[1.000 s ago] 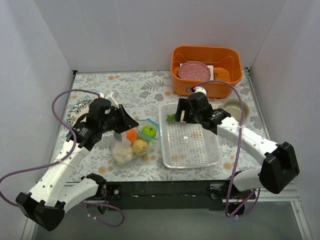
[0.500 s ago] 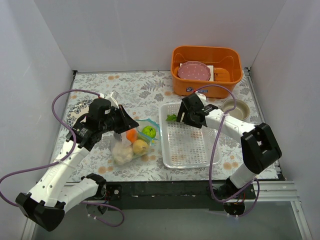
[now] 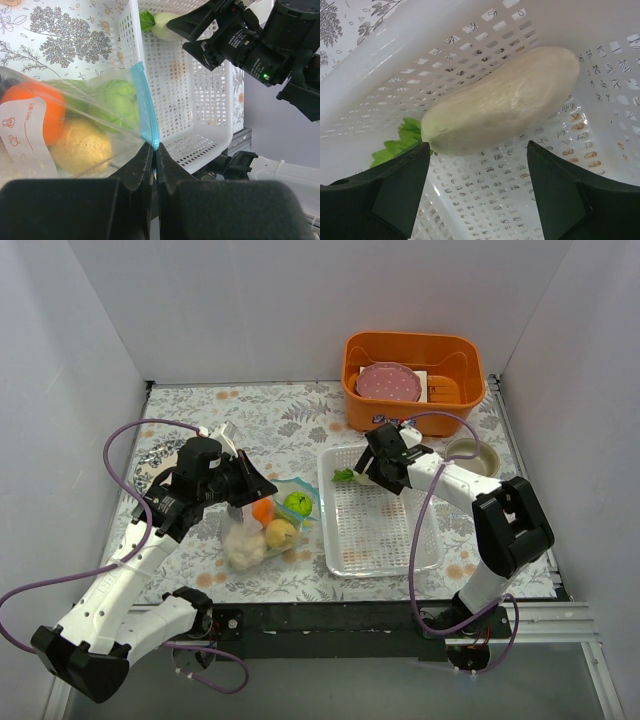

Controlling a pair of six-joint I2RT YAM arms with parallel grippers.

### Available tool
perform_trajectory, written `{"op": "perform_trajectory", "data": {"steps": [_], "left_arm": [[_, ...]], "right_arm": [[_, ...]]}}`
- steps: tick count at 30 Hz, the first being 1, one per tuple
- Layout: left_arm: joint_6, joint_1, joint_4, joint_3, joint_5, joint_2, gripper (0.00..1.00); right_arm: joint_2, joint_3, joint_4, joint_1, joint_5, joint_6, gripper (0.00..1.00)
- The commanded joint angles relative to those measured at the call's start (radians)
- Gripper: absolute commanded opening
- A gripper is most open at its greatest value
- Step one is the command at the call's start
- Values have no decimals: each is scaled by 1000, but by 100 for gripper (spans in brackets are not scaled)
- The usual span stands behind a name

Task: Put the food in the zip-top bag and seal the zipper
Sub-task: Pick up the fake vegetable from the bin.

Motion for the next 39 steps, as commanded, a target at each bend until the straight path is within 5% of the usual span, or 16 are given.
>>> {"op": "perform_trajectory", "data": {"steps": [1, 6, 15, 20, 24, 30, 39], "left_arm": [[7, 3, 32, 1, 13, -27, 0], [13, 3, 26, 9, 8, -27, 0], [4, 3, 38, -10, 22, -33, 0], [4, 3, 41, 1, 24, -22, 0], [5, 3, 45, 3, 25, -19, 0], [1, 3, 45, 6, 36, -21, 0], [4, 3, 41, -8, 36, -29, 0]], "right_arm": [[37, 9, 10, -4, 61, 113, 85], [57, -15, 0, -4, 55, 114, 84], [-43, -127, 58, -1, -2, 19, 54], [-118, -172, 60, 25, -6, -63, 50], [-196, -206, 107, 45, -9, -112, 55], [-221, -140, 88, 37, 113, -43, 81], [28, 86, -110, 7, 130, 138, 84]]}}
